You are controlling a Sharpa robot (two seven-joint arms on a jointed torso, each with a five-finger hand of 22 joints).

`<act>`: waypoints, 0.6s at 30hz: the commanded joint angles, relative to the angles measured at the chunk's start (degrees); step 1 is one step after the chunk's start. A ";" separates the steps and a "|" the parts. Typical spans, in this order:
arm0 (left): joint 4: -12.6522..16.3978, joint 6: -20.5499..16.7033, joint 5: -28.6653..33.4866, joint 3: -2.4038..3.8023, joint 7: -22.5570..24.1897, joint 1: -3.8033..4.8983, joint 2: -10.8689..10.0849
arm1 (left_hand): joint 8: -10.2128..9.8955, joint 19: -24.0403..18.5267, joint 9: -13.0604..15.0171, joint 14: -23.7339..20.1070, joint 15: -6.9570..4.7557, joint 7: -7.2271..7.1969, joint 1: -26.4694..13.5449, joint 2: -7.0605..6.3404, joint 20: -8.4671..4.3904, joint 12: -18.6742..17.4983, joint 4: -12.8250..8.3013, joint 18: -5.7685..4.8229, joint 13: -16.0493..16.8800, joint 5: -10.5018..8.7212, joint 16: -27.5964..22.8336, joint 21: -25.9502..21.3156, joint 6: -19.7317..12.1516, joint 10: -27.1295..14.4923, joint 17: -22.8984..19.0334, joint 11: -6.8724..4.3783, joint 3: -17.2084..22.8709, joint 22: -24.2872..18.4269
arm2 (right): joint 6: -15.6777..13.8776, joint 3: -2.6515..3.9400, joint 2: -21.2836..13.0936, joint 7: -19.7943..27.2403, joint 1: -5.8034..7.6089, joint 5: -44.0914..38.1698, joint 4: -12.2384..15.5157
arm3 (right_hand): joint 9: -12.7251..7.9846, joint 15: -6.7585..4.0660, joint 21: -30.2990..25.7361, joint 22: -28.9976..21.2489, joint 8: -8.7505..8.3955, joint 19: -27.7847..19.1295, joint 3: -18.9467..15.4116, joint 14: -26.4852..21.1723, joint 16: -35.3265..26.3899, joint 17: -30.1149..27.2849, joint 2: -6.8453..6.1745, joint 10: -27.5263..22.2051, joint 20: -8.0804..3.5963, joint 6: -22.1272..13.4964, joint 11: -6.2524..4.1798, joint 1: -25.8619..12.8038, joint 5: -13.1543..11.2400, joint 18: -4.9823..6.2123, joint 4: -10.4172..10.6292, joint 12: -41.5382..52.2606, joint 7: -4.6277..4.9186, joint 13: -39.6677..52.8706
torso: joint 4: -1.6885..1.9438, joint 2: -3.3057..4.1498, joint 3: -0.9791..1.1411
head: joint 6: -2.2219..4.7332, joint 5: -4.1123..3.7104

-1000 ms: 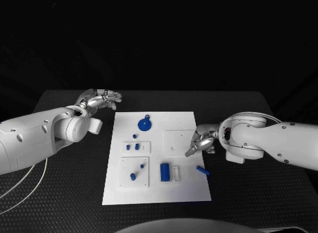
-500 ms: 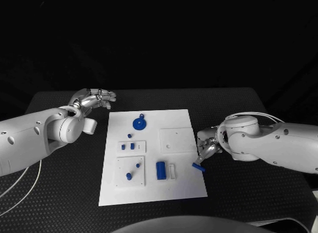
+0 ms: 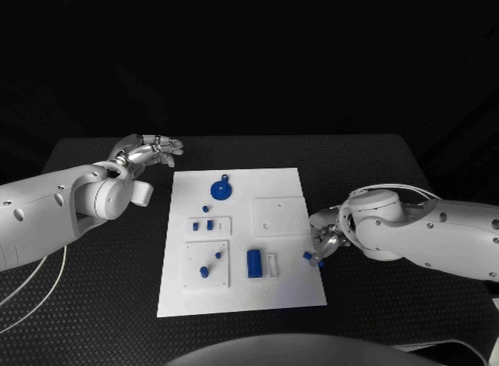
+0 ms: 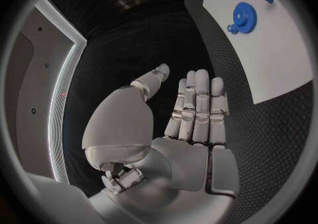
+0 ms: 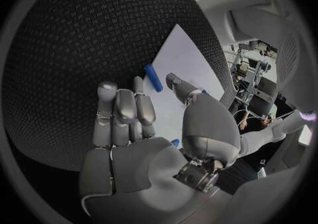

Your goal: Assemble the parts on the task board

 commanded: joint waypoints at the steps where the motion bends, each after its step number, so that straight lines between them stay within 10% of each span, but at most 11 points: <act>1: 0.15 0.82 -0.08 0.02 0.40 0.04 0.03 | 0.33 -0.18 -0.07 -0.07 -0.10 -0.13 -0.24 0.22 -0.64 0.35 0.13 0.45 0.05 -0.27 -0.38 -0.28 0.05 0.00 0.07 0.15 -0.13 1.23 | 1.06 -0.03 0.37 0.29 -0.59 -1.37 -0.16 | 0.23 -0.37 0.40 0.09 0.36 -0.41 0.19 -0.21 0.23 0.02 0.78 0.03 0.15 0.82 -0.62 0.14 -0.08 1.10 0.24 -0.09 -0.14 0.08 | -0.03 0.04 -0.05 | -0.11 0.19; 18: 0.29 0.82 -0.08 0.01 0.30 0.04 -0.24 | 0.33 -0.20 -0.08 -0.09 -0.09 -0.13 -0.26 0.26 -0.63 0.36 0.14 0.44 0.05 -0.27 -0.39 -0.29 0.04 -0.01 0.08 0.15 -0.13 1.23 | -2.08 -0.02 2.45 0.46 -2.04 -2.73 -0.80 | 0.52 -0.94 0.65 0.16 0.97 -0.45 -0.15 0.03 0.66 0.08 4.46 0.55 0.21 2.39 -1.29 2.25 -0.09 1.10 -1.25 0.22 -0.82 0.47 | -0.07 0.03 -0.03 | -0.63 0.84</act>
